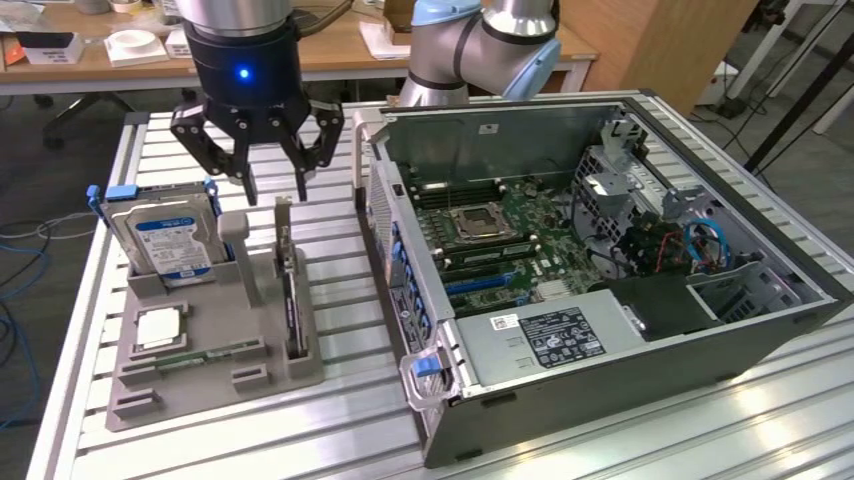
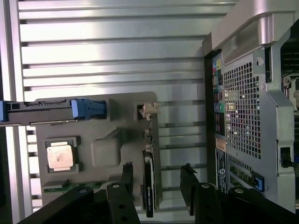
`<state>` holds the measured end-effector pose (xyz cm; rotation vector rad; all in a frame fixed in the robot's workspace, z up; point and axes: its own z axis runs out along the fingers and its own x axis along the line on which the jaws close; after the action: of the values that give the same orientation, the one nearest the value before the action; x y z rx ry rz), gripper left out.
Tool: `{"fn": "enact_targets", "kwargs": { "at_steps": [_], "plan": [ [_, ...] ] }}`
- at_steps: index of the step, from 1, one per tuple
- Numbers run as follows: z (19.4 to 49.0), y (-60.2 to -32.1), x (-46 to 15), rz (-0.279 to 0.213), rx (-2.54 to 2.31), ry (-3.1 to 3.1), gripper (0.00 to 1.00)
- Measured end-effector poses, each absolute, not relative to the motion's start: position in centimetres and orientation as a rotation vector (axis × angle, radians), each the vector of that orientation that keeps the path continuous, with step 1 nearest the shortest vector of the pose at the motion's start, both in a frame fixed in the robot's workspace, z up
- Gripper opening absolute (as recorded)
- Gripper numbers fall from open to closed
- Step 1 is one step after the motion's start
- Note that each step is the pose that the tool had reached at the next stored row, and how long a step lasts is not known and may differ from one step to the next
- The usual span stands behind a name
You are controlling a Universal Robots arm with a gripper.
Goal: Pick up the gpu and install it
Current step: 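Pick up the gpu and move the gpu toward the slot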
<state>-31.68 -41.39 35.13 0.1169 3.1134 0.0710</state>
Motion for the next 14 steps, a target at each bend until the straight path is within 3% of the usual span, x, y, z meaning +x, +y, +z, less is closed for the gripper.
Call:
{"fn": "enact_targets", "kwargs": {
  "at_steps": [14],
  "plan": [
    [34.70,-41.71,-31.67,0.071,0.117,3.113,0.53]
  ]
}}
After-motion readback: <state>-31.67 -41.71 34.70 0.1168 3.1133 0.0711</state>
